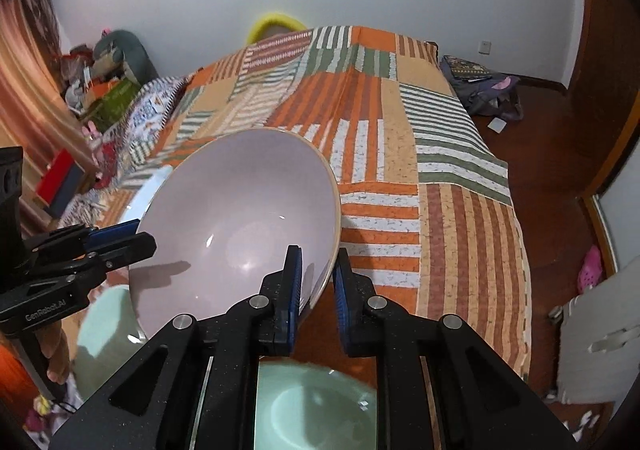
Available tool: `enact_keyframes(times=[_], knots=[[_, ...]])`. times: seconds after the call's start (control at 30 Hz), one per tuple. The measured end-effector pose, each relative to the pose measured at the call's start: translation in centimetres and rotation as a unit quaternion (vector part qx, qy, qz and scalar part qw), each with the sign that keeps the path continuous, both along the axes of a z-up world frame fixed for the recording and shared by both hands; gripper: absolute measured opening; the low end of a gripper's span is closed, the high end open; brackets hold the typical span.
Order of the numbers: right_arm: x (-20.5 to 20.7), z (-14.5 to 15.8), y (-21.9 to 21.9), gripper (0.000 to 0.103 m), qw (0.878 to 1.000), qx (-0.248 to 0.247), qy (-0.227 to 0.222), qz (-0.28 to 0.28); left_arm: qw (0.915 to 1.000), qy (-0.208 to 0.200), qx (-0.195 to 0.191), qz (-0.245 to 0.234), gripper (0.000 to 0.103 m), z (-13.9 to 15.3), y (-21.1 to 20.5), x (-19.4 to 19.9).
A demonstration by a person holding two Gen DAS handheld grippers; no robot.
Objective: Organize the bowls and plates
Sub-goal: 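Lift the pink bowl with the left tool and carry it beside the plate stack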
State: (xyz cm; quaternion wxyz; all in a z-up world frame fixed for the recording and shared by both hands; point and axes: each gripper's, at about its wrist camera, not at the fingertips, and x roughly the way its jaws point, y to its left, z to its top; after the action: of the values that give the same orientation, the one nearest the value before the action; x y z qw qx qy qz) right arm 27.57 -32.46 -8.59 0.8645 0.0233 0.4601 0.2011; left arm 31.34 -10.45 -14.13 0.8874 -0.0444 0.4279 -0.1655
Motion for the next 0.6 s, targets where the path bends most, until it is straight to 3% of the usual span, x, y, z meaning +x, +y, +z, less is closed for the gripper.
enact_keyframes(times=[0.3, 0.6], knots=[[-3.4, 3.7, 2.2, 0.014, 0.999, 0.022, -0.034, 0.018, 0.9979, -0.063, 0.009, 0.012, 0.028, 5.4, 2.4, -5.2], [-6.2, 6.6, 6.2, 0.015, 0.996, 0.031, -0.065, 0.048, 0.9955, -0.085, 0.017, 0.037, 0.028, 8.6, 6.7, -10.1]])
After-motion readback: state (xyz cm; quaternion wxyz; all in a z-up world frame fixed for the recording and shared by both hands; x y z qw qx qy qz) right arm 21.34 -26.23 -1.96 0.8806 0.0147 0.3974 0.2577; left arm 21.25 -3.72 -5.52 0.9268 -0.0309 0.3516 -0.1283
